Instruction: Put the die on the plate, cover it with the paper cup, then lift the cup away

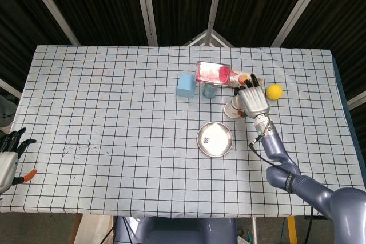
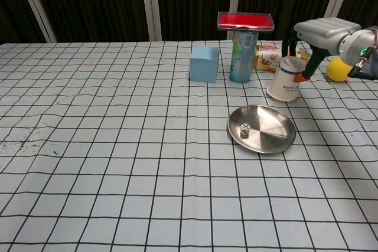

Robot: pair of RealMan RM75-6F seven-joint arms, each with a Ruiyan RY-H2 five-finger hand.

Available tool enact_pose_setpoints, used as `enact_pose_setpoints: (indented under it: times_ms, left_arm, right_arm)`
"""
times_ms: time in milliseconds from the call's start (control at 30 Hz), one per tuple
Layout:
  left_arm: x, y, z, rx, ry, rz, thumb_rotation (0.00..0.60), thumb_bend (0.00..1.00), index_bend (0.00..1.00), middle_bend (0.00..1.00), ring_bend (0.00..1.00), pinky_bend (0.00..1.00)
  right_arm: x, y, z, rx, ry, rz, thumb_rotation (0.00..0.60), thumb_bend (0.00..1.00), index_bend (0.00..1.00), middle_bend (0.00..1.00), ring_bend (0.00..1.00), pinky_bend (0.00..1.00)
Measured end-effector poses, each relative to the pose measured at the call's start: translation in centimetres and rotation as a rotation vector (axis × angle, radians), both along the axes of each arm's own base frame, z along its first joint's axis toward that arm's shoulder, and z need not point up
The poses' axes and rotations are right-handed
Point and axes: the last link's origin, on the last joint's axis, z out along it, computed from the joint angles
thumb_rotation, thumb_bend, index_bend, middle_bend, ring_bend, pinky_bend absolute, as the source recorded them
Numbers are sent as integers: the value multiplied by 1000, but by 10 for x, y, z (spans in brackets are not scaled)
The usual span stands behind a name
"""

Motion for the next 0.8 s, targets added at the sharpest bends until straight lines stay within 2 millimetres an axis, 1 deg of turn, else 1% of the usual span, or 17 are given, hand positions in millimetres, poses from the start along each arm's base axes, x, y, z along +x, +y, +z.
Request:
enact_pose_setpoints:
  times_ms: [100, 333, 400, 600, 800]
  left_arm:
    - [0, 0, 0, 1, -1, 0, 600, 295, 221, 0, 0, 23]
    - [0, 0, 1, 5, -5, 2, 600, 296, 225, 0, 0, 24]
    - [-1, 0, 2, 4, -6, 3, 600, 297, 227, 0, 0, 24]
    - [-1, 0, 3, 4, -12, 2, 600, 296, 229, 0, 0, 23]
    - [0, -2, 5, 6, -21, -4, 600, 297, 230, 0, 0, 23]
  right_arm:
    - [1, 1, 0, 5, 3, 0, 600, 182, 457, 459, 214, 0]
    - [2, 2, 4, 2, 23, 10, 600, 268, 535, 466, 219, 0]
    - [2, 3, 7, -3, 29, 13, 600, 286, 540, 466, 220, 0]
    - [2, 9, 22, -16, 52, 28, 600, 302, 540, 466, 224, 0]
    - [3, 21, 42, -18, 88, 40, 600, 326, 546, 467, 227, 0]
